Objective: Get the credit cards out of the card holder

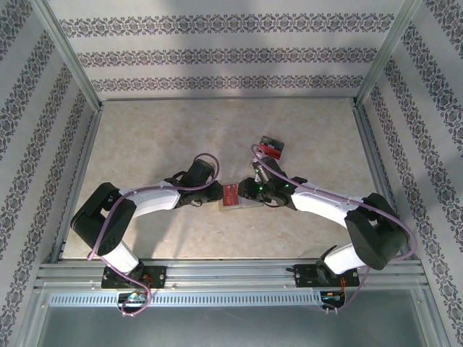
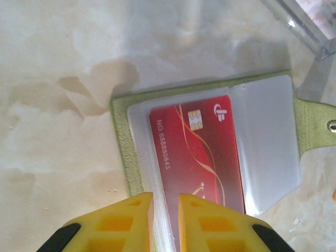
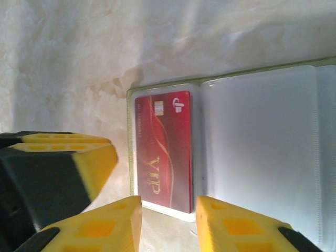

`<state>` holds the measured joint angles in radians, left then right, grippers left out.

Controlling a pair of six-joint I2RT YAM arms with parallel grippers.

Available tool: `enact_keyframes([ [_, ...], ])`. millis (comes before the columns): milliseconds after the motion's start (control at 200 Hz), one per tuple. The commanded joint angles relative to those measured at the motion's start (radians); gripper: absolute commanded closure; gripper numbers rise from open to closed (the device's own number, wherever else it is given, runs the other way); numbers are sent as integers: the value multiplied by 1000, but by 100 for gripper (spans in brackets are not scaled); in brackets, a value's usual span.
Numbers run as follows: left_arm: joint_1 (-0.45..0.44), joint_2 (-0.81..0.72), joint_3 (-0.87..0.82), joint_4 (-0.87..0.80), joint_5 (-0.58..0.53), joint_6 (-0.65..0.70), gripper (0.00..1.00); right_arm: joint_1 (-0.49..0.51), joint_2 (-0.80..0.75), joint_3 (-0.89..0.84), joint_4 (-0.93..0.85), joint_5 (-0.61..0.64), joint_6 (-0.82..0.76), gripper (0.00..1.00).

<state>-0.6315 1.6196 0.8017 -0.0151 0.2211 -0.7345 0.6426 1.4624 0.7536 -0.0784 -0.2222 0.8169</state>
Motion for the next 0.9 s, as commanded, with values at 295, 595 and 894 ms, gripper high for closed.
enact_keyframes([
  [295, -41, 65, 61, -83, -52, 53, 95, -14, 70, -6, 70, -83, 18, 67],
  [595, -50, 98, 71, -54, -34, 46, 99, -10, 158, 16, 114, -117, 26, 69],
  [894, -50, 103, 82, -42, -17, 49, 100, -11, 187, 24, 132, -129, 22, 70],
])
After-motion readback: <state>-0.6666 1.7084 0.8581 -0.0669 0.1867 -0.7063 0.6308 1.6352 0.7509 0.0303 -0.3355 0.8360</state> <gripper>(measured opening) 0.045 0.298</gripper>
